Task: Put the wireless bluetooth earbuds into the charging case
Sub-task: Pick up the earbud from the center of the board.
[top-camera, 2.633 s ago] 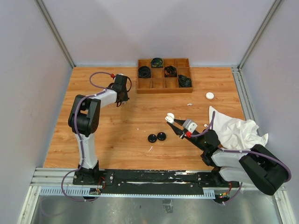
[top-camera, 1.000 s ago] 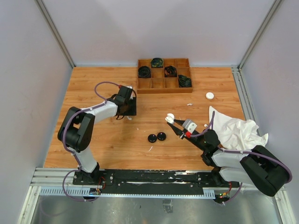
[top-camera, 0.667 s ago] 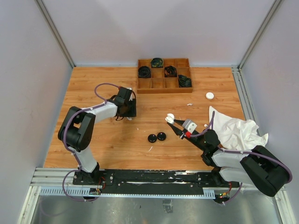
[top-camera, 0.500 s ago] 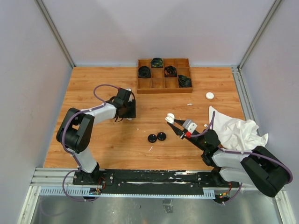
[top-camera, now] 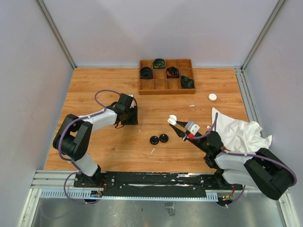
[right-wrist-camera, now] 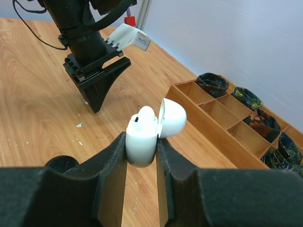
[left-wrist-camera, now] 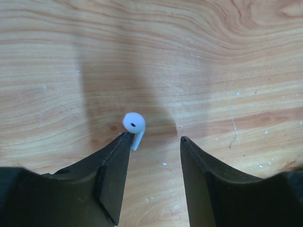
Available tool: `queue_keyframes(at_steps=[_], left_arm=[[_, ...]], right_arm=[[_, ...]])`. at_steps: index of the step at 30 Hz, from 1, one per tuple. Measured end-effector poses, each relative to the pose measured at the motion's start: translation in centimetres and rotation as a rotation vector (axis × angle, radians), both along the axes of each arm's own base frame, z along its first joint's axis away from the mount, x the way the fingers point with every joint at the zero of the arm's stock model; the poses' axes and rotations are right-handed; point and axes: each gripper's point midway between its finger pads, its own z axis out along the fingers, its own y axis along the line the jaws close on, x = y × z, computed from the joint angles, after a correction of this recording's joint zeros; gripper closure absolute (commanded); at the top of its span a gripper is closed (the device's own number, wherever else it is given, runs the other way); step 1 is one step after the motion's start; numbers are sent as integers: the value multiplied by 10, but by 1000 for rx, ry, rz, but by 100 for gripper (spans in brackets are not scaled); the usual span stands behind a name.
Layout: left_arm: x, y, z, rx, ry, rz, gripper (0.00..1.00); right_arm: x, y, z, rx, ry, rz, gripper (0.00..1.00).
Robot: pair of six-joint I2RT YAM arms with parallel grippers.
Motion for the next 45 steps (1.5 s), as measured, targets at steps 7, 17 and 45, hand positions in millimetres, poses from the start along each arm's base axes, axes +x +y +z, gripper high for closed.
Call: queue_keyframes(at_steps=[7, 17, 45], left_arm=[[-14, -9, 0, 19, 26, -25, 48], [0, 10, 23, 115, -31, 43, 54], [19, 8, -3, 201, 35, 40, 67]], right_arm=[[0, 0, 0, 0, 0, 0, 80], [-1, 0, 0, -1, 0, 4, 80], [-1, 1, -2, -7, 6, 11, 80]])
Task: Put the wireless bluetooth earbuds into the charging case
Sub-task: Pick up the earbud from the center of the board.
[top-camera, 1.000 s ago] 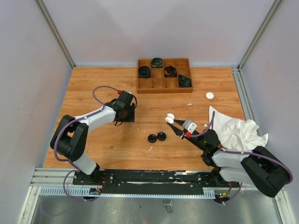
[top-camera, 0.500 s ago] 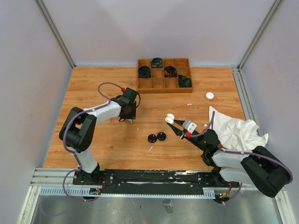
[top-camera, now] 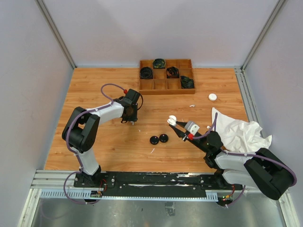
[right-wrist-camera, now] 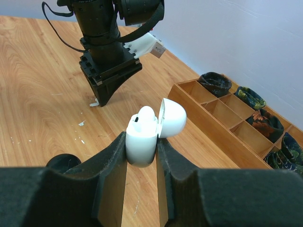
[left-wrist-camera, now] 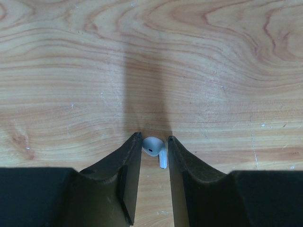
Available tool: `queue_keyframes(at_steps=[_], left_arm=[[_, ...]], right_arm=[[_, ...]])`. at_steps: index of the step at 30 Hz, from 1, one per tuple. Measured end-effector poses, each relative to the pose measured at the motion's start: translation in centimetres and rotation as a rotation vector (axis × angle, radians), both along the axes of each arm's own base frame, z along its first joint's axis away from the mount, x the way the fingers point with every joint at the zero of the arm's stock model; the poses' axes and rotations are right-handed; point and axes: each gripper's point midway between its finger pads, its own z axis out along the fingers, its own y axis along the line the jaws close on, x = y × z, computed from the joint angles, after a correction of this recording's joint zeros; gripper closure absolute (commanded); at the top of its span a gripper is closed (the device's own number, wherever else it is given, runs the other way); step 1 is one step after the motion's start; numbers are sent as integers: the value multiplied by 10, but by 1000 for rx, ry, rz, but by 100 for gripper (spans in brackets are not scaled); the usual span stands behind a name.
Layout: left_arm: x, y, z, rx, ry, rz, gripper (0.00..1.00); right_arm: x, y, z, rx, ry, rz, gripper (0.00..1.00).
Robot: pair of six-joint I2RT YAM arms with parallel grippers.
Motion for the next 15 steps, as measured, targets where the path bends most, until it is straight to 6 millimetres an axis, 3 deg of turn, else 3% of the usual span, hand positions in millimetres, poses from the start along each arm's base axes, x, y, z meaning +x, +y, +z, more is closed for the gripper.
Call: queue_keyframes(at_steps=[15], left_arm=[[-7, -6, 1, -37, 22, -28, 75]], right_arm=[[0, 0, 0, 0, 0, 1, 80]])
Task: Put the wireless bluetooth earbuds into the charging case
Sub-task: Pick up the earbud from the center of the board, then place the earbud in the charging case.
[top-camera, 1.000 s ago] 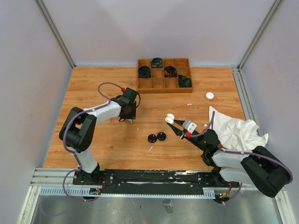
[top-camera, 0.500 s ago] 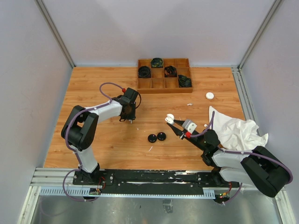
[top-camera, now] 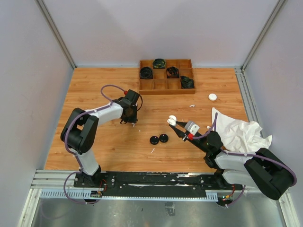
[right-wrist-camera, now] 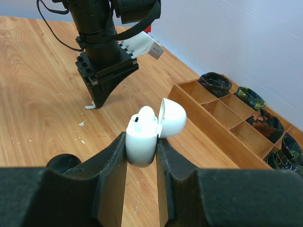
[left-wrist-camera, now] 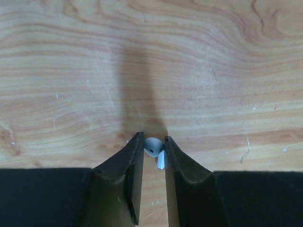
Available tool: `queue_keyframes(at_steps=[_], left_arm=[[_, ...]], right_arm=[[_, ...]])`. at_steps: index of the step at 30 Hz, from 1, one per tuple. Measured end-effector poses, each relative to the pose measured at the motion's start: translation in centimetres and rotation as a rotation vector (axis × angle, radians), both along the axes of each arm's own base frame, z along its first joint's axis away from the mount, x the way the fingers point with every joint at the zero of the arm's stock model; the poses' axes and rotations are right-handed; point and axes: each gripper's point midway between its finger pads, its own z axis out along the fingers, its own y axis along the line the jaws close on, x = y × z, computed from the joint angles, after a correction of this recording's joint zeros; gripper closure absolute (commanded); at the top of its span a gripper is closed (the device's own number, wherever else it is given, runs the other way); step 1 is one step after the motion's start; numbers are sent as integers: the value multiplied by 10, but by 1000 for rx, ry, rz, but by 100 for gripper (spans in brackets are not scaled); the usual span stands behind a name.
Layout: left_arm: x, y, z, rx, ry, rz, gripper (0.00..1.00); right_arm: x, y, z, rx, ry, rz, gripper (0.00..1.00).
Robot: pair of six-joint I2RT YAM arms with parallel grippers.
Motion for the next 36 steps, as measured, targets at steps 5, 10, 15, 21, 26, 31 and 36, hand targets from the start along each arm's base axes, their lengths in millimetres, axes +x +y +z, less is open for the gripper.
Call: queue_keyframes(at_steps=[5, 10, 15, 21, 26, 31, 36], left_arm=[[-12, 1, 4, -26, 2, -10, 79], [-14, -2, 22, -80, -58, -11, 81], [-13, -11, 34, -121, -118, -29, 81], [-22, -30, 57, -204, -224, -74, 81], [-25, -44, 102, -327, -394, -95, 81], [-34, -69, 154, -464, -571, -161, 81], [-48, -87, 189, -571, -691, -213, 81]], right_arm=[[-2, 1, 0, 0, -2, 11, 80], [-3, 2, 0, -2, -3, 21, 80], [-4, 3, 0, -2, -3, 27, 80], [-6, 5, -2, 3, 12, 46, 81], [-5, 8, -1, 20, 27, 52, 81], [-3, 15, 7, 45, 22, 66, 81], [-3, 25, 17, 72, 14, 89, 81]])
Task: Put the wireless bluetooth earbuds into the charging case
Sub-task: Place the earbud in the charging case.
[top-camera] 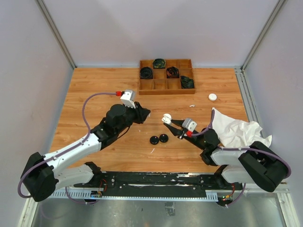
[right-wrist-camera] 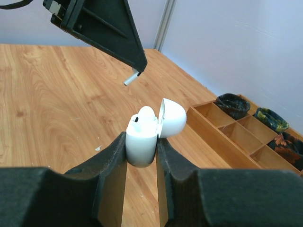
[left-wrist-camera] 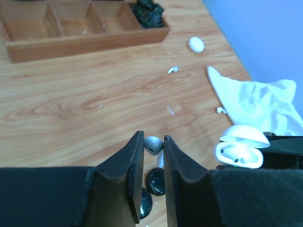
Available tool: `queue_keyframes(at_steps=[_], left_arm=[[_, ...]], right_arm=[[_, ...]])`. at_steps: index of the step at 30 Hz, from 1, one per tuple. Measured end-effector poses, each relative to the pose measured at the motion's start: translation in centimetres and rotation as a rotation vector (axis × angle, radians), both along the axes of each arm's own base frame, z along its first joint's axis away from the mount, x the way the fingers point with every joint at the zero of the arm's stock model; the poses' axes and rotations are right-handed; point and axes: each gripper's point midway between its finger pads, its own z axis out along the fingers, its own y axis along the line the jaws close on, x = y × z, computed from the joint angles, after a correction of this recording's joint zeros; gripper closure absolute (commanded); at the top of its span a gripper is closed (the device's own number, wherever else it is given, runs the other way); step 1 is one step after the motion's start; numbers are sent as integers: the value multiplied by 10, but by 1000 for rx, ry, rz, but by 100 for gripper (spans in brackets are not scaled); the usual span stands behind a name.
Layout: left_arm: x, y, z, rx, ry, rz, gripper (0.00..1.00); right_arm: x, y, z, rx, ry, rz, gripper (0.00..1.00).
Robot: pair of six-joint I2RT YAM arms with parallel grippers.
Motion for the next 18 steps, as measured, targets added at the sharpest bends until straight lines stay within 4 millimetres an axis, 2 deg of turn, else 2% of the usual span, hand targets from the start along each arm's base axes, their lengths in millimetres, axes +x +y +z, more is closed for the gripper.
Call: queue_keyframes(at_steps=[7, 12, 18], left_arm=[[-14, -10, 38, -110, -119, -39, 81], [-27, -14, 62, -192, -197, -67, 81], [-39, -15, 73, -249, -253, -84, 81]], right_arm=[[-1, 10, 16, 36, -23, 6, 81], [2, 16, 19, 44, -24, 4, 81], [4, 18, 23, 58, -21, -13, 81]])
